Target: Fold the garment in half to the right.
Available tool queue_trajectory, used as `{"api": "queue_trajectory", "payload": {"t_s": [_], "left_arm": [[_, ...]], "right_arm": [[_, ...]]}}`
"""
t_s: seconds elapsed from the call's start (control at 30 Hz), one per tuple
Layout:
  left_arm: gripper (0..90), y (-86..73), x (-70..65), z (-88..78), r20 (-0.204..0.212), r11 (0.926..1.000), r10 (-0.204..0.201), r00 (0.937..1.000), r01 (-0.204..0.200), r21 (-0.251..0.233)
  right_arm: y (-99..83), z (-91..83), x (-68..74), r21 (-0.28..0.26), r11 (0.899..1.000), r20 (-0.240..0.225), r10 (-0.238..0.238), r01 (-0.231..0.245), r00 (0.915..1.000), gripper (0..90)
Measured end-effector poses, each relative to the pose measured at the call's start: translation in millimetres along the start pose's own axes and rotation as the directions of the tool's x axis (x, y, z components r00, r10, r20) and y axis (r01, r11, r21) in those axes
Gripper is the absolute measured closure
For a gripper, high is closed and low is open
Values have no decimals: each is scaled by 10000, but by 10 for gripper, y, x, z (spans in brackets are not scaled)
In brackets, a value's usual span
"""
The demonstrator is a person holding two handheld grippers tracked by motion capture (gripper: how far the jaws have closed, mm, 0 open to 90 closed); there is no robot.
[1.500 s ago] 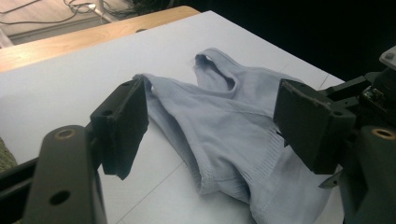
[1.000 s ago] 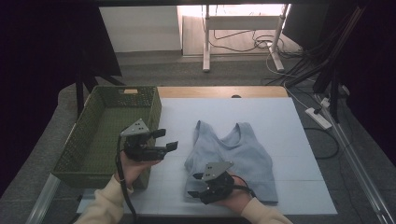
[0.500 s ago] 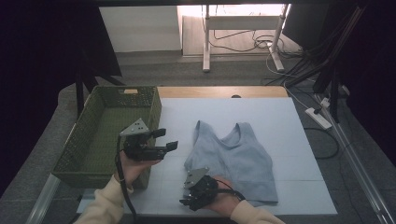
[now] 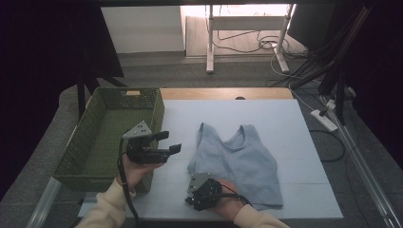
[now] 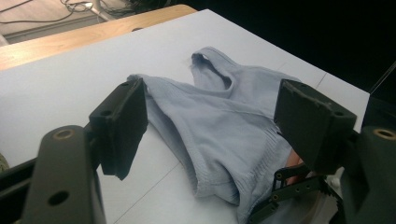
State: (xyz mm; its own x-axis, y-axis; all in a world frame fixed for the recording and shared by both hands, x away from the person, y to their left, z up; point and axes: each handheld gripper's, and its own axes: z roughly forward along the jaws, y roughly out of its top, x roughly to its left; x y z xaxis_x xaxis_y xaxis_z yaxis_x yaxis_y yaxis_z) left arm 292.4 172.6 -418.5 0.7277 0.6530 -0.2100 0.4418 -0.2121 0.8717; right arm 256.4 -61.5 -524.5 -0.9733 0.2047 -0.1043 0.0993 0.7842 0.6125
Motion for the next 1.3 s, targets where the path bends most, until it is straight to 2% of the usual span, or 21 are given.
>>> {"api": "queue_trajectory", "payload": {"t_s": [0.1,0.2,0.27,0.33,0.4,0.43,0.57,0.63,0.77,0.87,1.03,1.3], "left_arm": [[264,1,-9,5,5,10000,21,10000,-21,9],[264,2,-13,8,6,10000,0,10000,0,7],[264,4,-16,9,12,10000,-11,10000,11,-3],[264,7,-20,11,29,10000,-41,10000,41,-22],[264,9,-27,17,34,10000,-83,10000,83,-29],[264,10,-32,20,17,10000,-75,10000,75,-10],[257,16,-50,37,43,9999,-166,9999,166,24],[253,21,-65,54,59,9997,-240,9997,240,26],[244,28,-102,113,121,9992,-375,9992,373,139],[234,35,-132,183,143,9986,-447,9989,442,297],[228,22,-159,344,173,9957,-620,9979,606,701],[220,-18,-161,609,234,9894,-583,9980,547,1346]], "right_arm": [[-5,-7,5,-8,10000,335,-40,40,9994,613],[-12,-39,-3,133,9996,667,-269,261,9974,781],[-25,-73,-31,62,10000,446,33,-36,9990,808],[-42,-142,-35,-287,9992,33,294,-293,9996,813],[-42,-217,5,-649,9973,-148,348,-357,9993,813],[-30,-278,59,-900,9953,-328,336,-365,9989,813],[-5,-434,213,-1345,9908,-486,44,-109,9988,813],[-6,-477,252,-1392,9903,-526,-41,-32,9986,813],[-38,-455,202,-1373,9900,-803,217,-326,9965,813],[-41,-459,206,-1410,9895,-889,203,-328,9958,813],[-38,-484,228,-1447,9892,-972,115,-255,9952,813],[-34,-506,250,-1621,9865,-1169,46,-236,9931,812]]}}
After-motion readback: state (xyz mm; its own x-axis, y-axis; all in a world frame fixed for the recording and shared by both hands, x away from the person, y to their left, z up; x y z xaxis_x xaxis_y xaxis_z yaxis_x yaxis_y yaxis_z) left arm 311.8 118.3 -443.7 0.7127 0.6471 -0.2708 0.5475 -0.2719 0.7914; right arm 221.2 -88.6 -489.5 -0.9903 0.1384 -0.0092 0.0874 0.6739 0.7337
